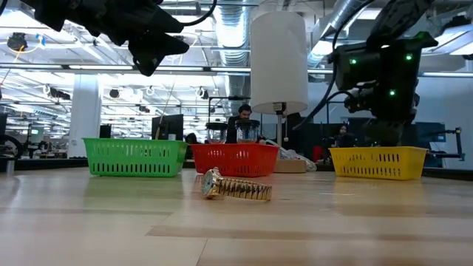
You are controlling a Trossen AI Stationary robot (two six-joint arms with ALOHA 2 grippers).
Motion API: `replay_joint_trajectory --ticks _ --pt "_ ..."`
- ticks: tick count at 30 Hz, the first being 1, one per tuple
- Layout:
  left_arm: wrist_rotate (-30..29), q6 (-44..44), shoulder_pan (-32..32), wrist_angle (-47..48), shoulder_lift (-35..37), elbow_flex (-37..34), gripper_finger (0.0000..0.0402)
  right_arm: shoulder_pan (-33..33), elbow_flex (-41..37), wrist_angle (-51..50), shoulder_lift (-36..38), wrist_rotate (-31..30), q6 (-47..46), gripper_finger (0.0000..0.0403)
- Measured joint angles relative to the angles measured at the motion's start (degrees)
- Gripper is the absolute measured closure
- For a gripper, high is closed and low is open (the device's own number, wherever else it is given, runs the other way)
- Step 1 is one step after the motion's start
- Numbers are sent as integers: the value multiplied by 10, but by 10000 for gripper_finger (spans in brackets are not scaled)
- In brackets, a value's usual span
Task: Pick & Place Office items
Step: Put the black watch into the yellow bin, then put the gold watch into the yellow bin
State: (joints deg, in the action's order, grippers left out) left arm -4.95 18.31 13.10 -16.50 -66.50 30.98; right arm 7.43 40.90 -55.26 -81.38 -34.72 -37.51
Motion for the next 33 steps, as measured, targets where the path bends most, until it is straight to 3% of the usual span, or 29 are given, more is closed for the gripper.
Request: replay_joint_trajectory --ticks 12,17,33 --pt "2 -50 -28 -16 0 0 253 22 37 -20 9 13 -4 243" --pt "2 -50 -47 -21 0 0 253 16 63 1 31 -12 -7 207" --pt "0 -45 -54 -33 0 0 253 -64 73 126 63 -3 85 191"
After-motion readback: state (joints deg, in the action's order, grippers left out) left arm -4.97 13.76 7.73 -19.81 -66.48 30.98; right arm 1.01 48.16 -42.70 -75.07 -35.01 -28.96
